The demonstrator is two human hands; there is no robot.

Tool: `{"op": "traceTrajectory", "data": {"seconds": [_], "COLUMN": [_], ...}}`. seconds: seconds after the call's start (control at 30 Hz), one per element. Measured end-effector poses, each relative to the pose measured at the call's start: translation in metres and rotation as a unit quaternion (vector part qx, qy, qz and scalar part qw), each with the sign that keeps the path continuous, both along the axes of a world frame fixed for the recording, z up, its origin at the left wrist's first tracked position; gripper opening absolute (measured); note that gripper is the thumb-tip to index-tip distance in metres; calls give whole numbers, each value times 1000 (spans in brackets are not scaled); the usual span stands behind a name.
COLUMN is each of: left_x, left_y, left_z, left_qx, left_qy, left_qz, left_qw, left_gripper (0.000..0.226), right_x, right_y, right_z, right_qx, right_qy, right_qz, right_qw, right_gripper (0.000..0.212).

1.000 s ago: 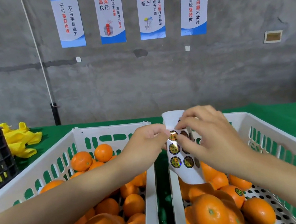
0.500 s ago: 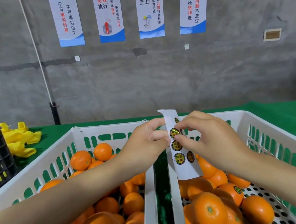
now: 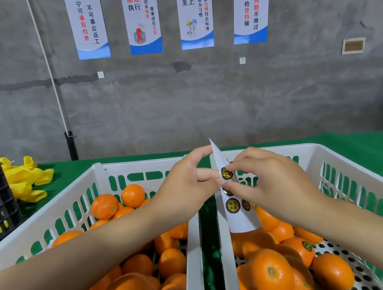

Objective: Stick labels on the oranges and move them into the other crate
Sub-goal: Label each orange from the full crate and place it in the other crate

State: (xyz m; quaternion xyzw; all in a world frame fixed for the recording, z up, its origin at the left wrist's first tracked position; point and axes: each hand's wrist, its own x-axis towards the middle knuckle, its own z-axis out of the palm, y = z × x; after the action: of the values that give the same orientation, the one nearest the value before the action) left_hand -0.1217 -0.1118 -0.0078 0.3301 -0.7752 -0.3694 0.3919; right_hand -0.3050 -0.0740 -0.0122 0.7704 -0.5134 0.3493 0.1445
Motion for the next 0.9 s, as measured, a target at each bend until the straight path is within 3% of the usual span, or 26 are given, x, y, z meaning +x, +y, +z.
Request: {"op": "traceTrajectory", "data": {"seconds": [0.23,0.5,0.7,0.9], "left_x": [3,7,5,3], "left_y": [-5,-3,-2,-3], "left_z": [-1,0,-6,-9], "left_qx": [37,-15,-119,-106], "left_qy": [22,-9,-114,-109], "left_qz": [2,-52,-22,-18], "left_qw": [999,999,986,988], "left_gripper": [69,79,83,78], "right_x": [0,2,4,2], "right_y": [4,6,7,5], "right_z": [5,7,6,4], "right_qx": [17,64,80,78], "right_qy": [10,40,108,132], "right_qz": [15,5,-18,-17], "right_qw": [1000,997,991,988], "right_gripper": [34,38,33,36]}}
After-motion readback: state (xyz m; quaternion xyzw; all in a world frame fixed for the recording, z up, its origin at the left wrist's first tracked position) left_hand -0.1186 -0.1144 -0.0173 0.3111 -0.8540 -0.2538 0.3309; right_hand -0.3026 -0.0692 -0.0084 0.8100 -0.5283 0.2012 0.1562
